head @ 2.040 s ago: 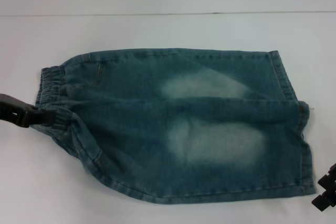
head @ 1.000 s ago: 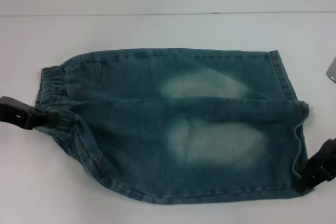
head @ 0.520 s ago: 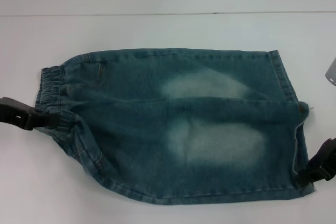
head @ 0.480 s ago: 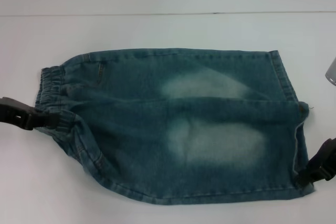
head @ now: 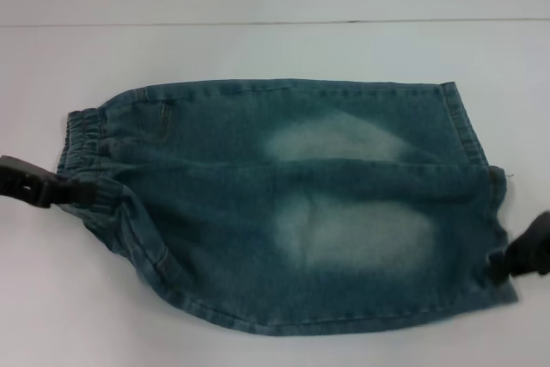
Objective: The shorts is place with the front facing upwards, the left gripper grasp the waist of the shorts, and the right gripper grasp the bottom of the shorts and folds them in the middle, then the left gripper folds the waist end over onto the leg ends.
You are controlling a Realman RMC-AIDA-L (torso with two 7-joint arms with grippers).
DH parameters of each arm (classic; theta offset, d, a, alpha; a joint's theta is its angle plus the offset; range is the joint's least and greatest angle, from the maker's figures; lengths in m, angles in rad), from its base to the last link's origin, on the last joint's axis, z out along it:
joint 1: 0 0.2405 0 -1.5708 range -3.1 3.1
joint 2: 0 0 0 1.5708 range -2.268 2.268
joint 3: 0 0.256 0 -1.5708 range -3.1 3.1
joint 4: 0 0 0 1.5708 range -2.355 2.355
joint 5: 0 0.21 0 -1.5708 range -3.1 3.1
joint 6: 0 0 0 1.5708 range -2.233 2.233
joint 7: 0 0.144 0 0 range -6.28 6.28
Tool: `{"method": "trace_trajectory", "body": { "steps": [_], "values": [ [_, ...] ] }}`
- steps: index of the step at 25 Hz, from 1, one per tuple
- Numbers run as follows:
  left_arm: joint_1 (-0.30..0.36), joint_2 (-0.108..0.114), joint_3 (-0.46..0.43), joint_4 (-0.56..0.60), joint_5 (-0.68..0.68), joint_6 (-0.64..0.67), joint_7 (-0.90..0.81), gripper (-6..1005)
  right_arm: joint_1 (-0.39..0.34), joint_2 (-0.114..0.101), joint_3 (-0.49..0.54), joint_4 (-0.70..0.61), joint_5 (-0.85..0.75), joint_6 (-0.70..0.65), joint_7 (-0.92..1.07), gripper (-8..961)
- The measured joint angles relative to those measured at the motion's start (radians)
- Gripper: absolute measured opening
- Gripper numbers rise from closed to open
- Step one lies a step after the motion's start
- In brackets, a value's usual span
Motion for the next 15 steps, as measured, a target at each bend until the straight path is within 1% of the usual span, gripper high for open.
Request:
{"method": "trace_trajectory", "body": {
  "steps": [2, 4, 5, 6, 7, 8, 10, 12, 15],
  "values": [
    [-0.005, 0.01, -0.007, 0.0, -0.001, -0.001, -0.028, 28, -0.012, -0.019, 0.069, 0.001, 0.043, -0.01, -0.025, 36],
    [-0.011, 0.016, -0.027, -0.001, -0.001, -0.01, -0.046, 28, -0.035, -0.04, 0.148, 0.005, 0.12, -0.014, -0.048, 36],
    [-0.015, 0.018, -0.044, -0.004, -0.001, -0.017, -0.053, 28, -0.046, -0.046, 0.172, 0.008, 0.16, -0.011, -0.056, 36],
    [-0.019, 0.021, -0.058, -0.009, -0.001, -0.027, -0.058, 28, -0.063, -0.055, 0.2, 0.018, 0.215, -0.002, -0.067, 36],
    [-0.022, 0.024, -0.071, -0.016, -0.001, -0.036, -0.064, 28, -0.091, -0.062, 0.221, 0.045, 0.308, 0.034, -0.087, 36],
    [-0.025, 0.027, -0.081, -0.027, -0.001, -0.056, -0.074, 28, -0.091, -0.062, 0.221, 0.045, 0.308, 0.034, -0.087, 36],
    [-0.03, 0.029, -0.091, -0.043, -0.002, -0.104, -0.098, 29, -0.115, -0.061, 0.227, 0.073, 0.384, 0.086, -0.105, 36],
    [-0.031, 0.02, -0.099, -0.049, -0.009, -0.16, -0.119, 29, -0.137, -0.05, 0.239, 0.105, 0.464, 0.154, -0.139, 35],
    [-0.028, 0.001, -0.1, -0.051, -0.043, -0.231, -0.125, 29, -0.159, -0.032, 0.259, 0.169, 0.59, 0.25, -0.22, 35]
  ]
}}
